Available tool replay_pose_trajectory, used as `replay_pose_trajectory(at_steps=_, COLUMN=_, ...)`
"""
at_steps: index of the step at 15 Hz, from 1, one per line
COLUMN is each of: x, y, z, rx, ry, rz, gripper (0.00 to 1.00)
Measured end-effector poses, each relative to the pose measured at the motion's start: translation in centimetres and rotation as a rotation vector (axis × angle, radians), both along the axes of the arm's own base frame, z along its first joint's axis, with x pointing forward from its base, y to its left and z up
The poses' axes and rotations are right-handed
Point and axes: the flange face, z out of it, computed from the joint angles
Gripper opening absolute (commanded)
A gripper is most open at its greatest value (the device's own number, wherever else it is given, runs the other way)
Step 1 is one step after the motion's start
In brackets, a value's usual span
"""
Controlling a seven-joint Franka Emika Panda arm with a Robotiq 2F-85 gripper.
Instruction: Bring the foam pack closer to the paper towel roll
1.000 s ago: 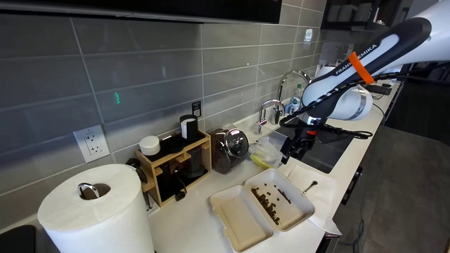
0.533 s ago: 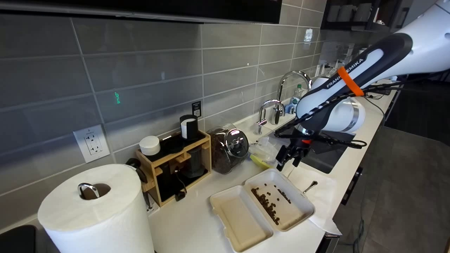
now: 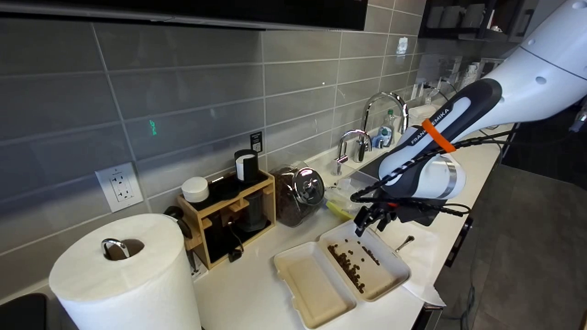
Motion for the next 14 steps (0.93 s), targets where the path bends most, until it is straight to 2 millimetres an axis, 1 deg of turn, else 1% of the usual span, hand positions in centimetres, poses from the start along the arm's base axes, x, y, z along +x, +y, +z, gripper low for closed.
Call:
replay_pose_trajectory(at_steps=3, x=-0.4, y=0.3, z=-1.1, rx=0.051, ry=0.020, rz=-0.045, gripper=1.00)
replay_pose_trajectory(at_steps=6, x=-0.8, y=1.1, z=-2.0, rx=0.106, ry=0.042, rz=-0.090, gripper=1.00)
replay_pose_trajectory(at_steps=10, x=-1.2, y=2.5, z=-2.8, rx=0.168, ry=0.066, rz=-0.130, gripper=1.00)
replay_pose_trajectory(at_steps=14, x=-1.7, y=4.5, z=-3.2, rx=0.237, ry=0.118, rz=-0.154, gripper=1.00)
